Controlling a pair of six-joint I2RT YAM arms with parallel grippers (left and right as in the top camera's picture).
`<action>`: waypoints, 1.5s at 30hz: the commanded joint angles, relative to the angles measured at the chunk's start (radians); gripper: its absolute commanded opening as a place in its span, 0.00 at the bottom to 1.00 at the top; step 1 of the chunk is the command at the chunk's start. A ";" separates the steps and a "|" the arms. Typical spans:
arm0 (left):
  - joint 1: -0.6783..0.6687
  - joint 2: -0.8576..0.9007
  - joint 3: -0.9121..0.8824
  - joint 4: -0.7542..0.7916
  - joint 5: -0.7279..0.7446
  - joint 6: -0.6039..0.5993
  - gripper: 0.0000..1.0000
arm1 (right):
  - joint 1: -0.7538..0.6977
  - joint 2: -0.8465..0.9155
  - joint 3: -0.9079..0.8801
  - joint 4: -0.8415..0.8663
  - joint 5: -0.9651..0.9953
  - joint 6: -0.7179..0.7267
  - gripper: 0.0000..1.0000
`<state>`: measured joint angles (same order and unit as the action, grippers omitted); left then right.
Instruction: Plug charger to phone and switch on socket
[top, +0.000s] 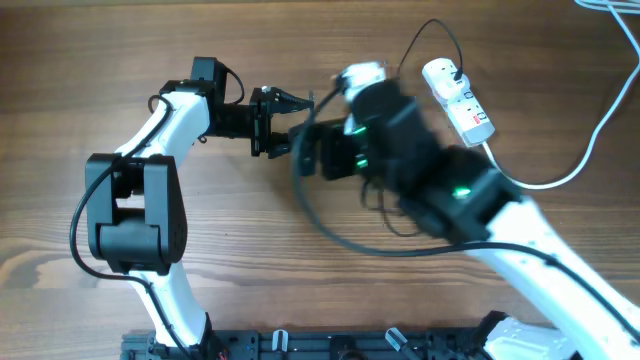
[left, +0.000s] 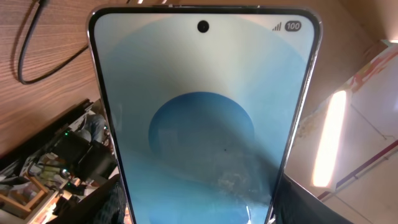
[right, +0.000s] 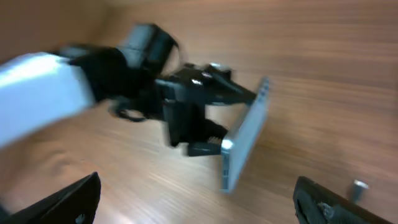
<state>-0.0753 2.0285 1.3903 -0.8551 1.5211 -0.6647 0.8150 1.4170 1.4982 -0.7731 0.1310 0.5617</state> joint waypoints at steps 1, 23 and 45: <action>0.006 -0.041 0.013 0.002 0.056 -0.003 0.61 | 0.097 0.105 0.016 0.008 0.412 0.106 0.99; 0.006 -0.041 0.013 0.003 0.056 -0.047 0.61 | 0.105 0.308 0.013 0.073 0.422 0.171 0.61; 0.006 -0.041 0.013 0.003 0.056 -0.047 0.62 | 0.105 0.308 0.013 0.079 0.367 0.148 0.05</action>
<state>-0.0681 2.0285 1.3903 -0.8551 1.5204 -0.7074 0.9173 1.7168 1.4986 -0.7055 0.5171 0.7025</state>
